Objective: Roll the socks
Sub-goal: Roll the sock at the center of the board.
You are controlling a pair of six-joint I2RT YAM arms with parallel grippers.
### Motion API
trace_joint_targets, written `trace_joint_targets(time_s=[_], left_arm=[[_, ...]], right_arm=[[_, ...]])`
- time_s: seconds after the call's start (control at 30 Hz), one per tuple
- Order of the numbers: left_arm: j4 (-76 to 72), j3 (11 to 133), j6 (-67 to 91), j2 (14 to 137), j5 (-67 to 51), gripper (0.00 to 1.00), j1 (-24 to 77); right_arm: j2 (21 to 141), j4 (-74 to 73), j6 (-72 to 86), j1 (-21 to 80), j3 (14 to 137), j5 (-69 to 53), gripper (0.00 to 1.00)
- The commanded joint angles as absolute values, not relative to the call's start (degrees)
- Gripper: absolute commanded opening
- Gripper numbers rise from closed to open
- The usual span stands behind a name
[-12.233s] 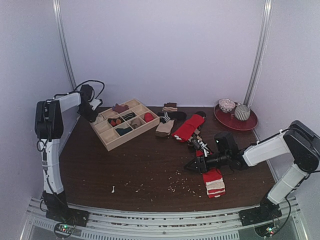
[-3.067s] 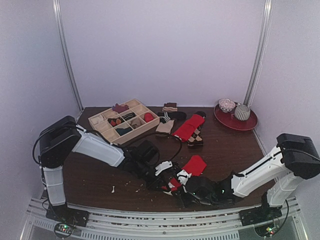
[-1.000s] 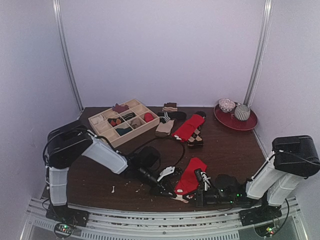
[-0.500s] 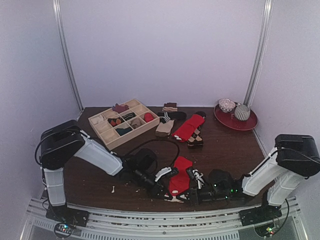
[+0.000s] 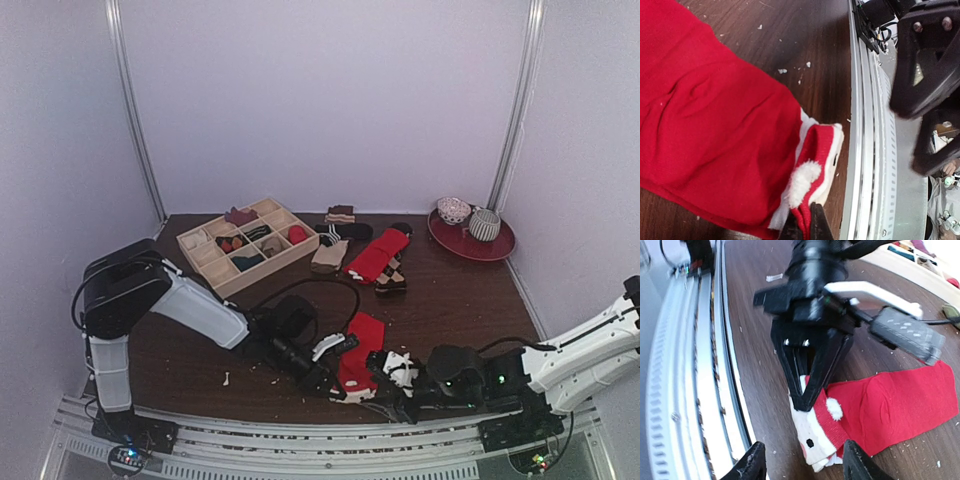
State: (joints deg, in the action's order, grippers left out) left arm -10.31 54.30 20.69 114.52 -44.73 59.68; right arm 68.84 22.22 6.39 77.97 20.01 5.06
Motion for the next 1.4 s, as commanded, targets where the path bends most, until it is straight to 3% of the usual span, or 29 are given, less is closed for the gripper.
trace_joint_targets(time_s=[0.0, 0.63, 0.8, 0.87, 0.97, 1.03, 1.13, 1.23, 1.37], left_arm=[[-3.2, 54.4, 20.1, 118.1, -42.2, 0.0, 59.9], [-1.8, 55.5, 17.7, 119.0, -43.7, 0.0, 59.9], [-1.5, 56.0, 16.0, 118.5, -44.2, 0.0, 59.9], [-1.5, 56.2, 14.9, 117.6, -43.5, 0.0, 59.9], [-0.9, 57.3, 13.0, 116.1, -41.2, 0.14, 59.7], [-1.0, 57.7, 11.3, 113.7, -37.4, 0.31, 59.7], [-2.8, 57.4, 7.6, 109.1, -31.9, 0.47, 59.7], [-6.6, 55.6, 3.2, 104.4, -28.7, 0.58, 59.6], [-18.0, 49.8, -1.0, 99.7, -34.2, 0.59, 59.6]], right_arm=[[74.7, 15.3, -5.4, 80.6, 24.3, 11.0, 0.53], [87.7, 19.3, -3.5, 81.2, 26.0, 15.6, 0.47], [89.3, 17.3, 5.4, 80.5, 26.3, 17.4, 0.23], [88.9, 17.0, 10.2, 79.0, 25.8, 15.3, 0.19], [87.8, 19.2, 16.5, 78.0, 23.1, 11.7, 0.12], [87.1, 22.8, 20.9, 77.0, 20.4, 7.7, 0.1], [87.2, 27.9, 27.0, 75.7, 17.1, 1.9, 0.1], [88.3, 32.5, 32.2, 74.9, 14.4, -1.8, 0.1], [90.5, 38.5, 38.0, 74.3, 11.6, -6.0, 0.1]])
